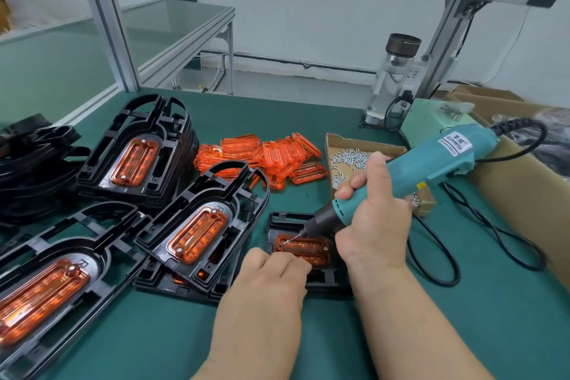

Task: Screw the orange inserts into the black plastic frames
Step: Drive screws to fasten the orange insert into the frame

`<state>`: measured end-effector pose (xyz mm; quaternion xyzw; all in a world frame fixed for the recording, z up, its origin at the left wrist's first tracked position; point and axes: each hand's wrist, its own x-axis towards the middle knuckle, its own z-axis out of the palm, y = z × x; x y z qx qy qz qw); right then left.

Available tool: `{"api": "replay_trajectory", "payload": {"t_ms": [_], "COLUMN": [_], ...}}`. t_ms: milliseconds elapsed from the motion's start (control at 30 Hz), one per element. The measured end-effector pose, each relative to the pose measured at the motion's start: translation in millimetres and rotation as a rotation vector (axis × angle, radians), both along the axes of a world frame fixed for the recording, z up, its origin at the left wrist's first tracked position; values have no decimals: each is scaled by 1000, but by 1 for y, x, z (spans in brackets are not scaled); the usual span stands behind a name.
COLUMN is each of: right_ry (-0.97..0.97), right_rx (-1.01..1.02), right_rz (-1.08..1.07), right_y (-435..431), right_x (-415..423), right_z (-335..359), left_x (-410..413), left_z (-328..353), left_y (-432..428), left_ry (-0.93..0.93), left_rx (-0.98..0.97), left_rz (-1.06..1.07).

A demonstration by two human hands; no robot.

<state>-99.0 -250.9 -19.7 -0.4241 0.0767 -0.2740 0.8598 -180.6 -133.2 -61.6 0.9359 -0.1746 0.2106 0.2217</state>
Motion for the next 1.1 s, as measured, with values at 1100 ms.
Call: {"api": "replay_trajectory", "payload": {"t_ms": [1100], "right_ry": [-224], "right_rx": [-320], "right_rz": [321], "right_y": [15], "right_x": [5], "right_z": [13], "left_x": [5], "left_z": [-1], "left_y": [1], "left_ry": [17], "left_rx": [-4], "left_rz": [9]}}
